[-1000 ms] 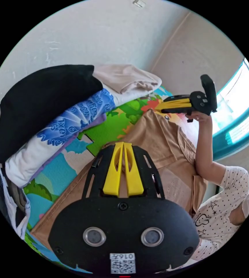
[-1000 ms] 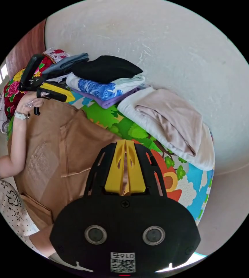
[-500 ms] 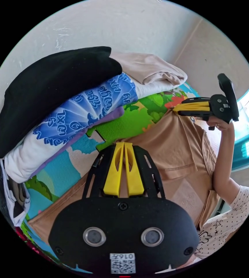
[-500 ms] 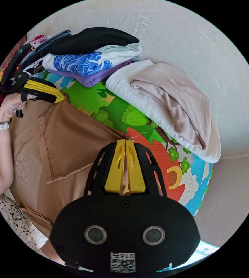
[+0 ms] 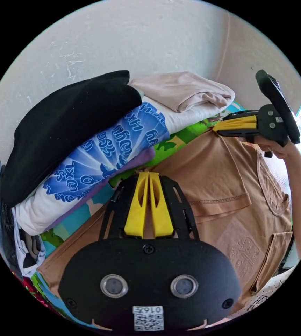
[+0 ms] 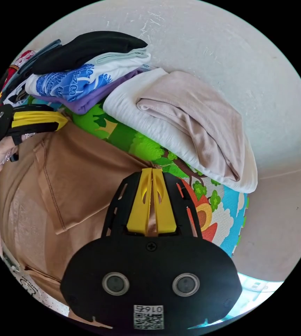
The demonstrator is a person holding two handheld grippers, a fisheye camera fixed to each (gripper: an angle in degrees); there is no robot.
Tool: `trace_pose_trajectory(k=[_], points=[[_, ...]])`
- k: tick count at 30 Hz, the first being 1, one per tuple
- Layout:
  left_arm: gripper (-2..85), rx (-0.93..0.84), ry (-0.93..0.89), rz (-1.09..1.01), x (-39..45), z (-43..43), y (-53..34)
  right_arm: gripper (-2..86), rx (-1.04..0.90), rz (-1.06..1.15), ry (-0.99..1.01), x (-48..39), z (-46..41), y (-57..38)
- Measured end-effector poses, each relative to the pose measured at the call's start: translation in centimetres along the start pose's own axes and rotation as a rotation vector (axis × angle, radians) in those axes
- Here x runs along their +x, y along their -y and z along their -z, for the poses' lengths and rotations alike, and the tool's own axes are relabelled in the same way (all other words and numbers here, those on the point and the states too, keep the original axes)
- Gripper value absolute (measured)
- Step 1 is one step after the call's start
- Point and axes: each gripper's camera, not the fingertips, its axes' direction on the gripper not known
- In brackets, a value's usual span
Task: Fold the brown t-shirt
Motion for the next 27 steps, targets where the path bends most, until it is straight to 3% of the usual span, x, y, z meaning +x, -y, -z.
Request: trace_pose_trajectory(k=[8, 11, 13, 16, 20, 24, 27], points=[[-1.0, -0.075, 0.249, -0.057, 4.5, 0.7, -1.6, -0.3, 0.012, -0.055, -0.091, -0.7, -0.9, -4.2], [-1.0, 0.028, 0.346, -0.059, 4.8, 5.3, -5.6, -0.4, 0.101, -0.016, -0.074, -0.3, -0.5, -7.8], [-1.0, 0.068, 0.313, -0.056, 4.2, 8.7, -9.1, -0.4, 0.177, -0.064, -0.050, 1.1, 0.8, -10.7], [-0.9, 0.073, 0.134, -0.054, 2.8, 13.9, -17.7, -0.3, 0.383, -0.175, 0.061, 3.8, 5.2, -18.3], [-0.8, 0.062, 0.023, 0.038, 0.9, 19.4, -34.4, 0.6, 0.522, -0.077, 0.344, 4.4, 10.3, -33.5], [0.0, 0.050, -0.008, 0.348, -1.4, 22.0, -52.2, 3.9, 0.537, -0.115, 0.383, 3.9, 11.8, -46.8], [4.1, 0.135, -0.056, 0.529, -1.2, 23.6, -62.7, 13.7, 0.463, -0.228, 0.404, 2.8, 11.3, -55.5]])
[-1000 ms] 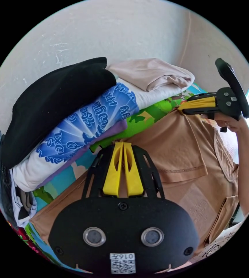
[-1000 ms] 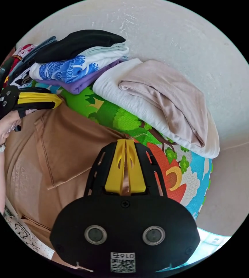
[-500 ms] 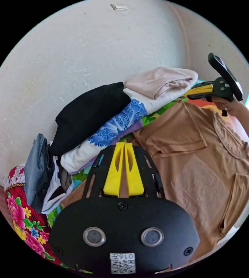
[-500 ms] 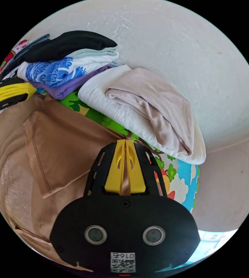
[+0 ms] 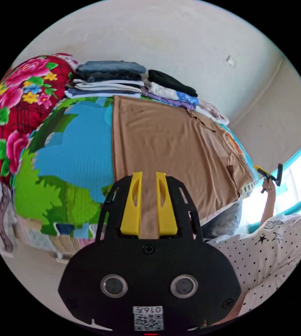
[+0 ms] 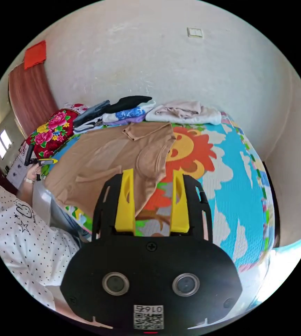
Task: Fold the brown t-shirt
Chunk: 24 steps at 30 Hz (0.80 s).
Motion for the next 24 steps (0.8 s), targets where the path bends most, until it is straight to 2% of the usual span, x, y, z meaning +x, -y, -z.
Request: trace_pose_trajectory(k=[3, 6, 9, 13, 18, 24], points=[[5.9, 0.170, -0.004, 0.156, -3.0, 2.6, -7.2, 15.3, -0.053, -0.036, -0.037, -1.5, 1.6, -6.3], [6.1, 0.276, -0.059, 0.281, -6.2, 4.1, -12.6, 15.1, -0.018, -0.101, -0.032, -2.9, 2.5, -10.8], [6.1, 0.232, -0.079, 0.287, -7.7, 4.5, -15.4, 14.7, 0.011, -0.178, -0.001, -3.7, 2.7, -14.1], [6.2, 0.197, -0.042, 0.266, -8.2, 4.5, -17.9, 12.6, 0.091, -0.246, 0.156, -3.4, 2.9, -16.4], [6.8, 0.244, -0.112, 0.268, -9.5, 4.1, -20.4, 10.0, -0.001, -0.201, 0.087, -4.6, 3.1, -16.5], [8.4, 0.192, -0.065, 0.288, -10.6, 2.7, -22.0, 3.3, 0.042, -0.280, 0.018, -5.6, 3.6, -18.0]])
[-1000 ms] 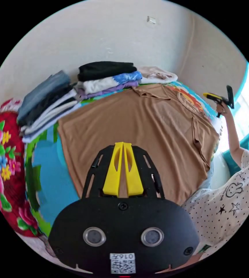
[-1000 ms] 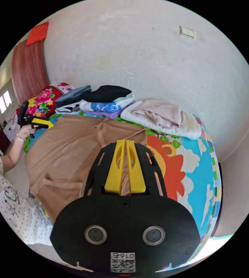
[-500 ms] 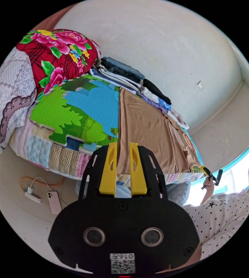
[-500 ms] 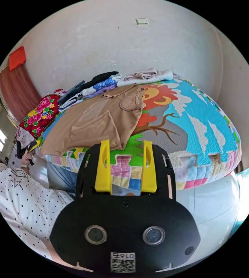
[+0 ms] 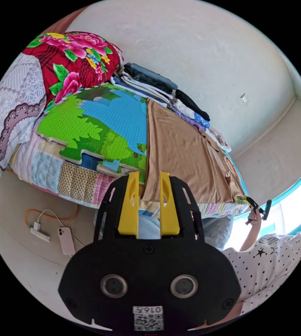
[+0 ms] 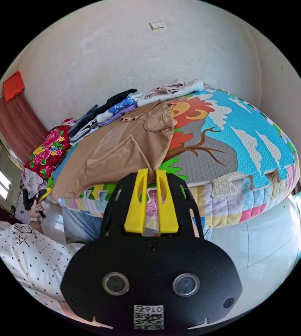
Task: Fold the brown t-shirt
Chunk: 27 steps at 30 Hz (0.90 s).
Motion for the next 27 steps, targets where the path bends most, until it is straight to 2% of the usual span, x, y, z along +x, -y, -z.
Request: trace_pose_trajectory(k=[11, 19, 21, 27], points=[[10.1, -0.048, 0.073, 0.014, -2.6, 1.0, -2.6, 0.3, 0.011, 0.004, -0.053, -4.2, 1.3, -0.8], [9.9, -0.062, -0.113, 0.055, -6.1, -0.4, -3.6, 0.2, -0.030, 0.061, -0.074, -8.8, 1.2, 0.2], [6.9, -0.093, -0.181, 0.036, -6.6, -1.2, -3.7, 0.3, -0.044, 0.085, -0.071, -9.9, 1.3, 0.5], [0.0, -0.108, -0.180, 0.015, -7.5, 0.0, -3.8, 0.6, -0.049, 0.015, -0.179, -12.6, 1.6, 1.7]])
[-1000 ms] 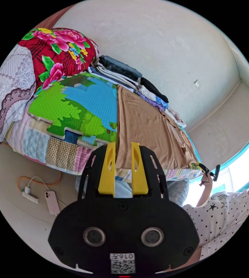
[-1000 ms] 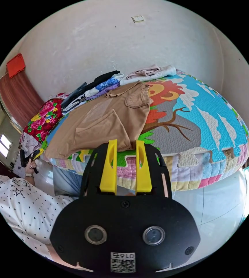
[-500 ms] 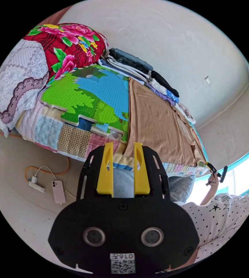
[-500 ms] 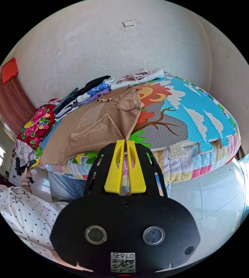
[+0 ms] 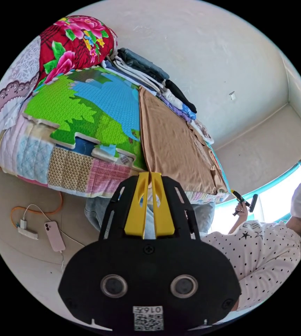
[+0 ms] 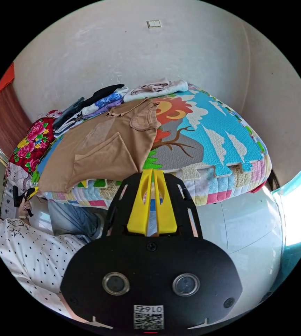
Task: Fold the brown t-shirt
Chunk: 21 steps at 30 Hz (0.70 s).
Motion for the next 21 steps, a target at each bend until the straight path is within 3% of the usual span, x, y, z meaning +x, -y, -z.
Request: trace_pose_trajectory(k=[9, 14, 21], points=[[-0.9, 0.046, 0.003, -0.168, 2.3, 4.3, -0.7, 2.0, 0.133, 0.328, 0.097, -14.2, 1.5, 7.0], [-0.9, 0.086, -0.072, -0.138, 0.0, 5.4, -2.4, 5.7, 0.158, 0.659, 0.288, -29.9, -2.3, 16.5], [-1.0, 0.051, -0.084, -0.210, -0.7, 4.4, -3.8, 7.9, 0.076, 0.809, 0.396, -54.5, -12.8, 31.9]])
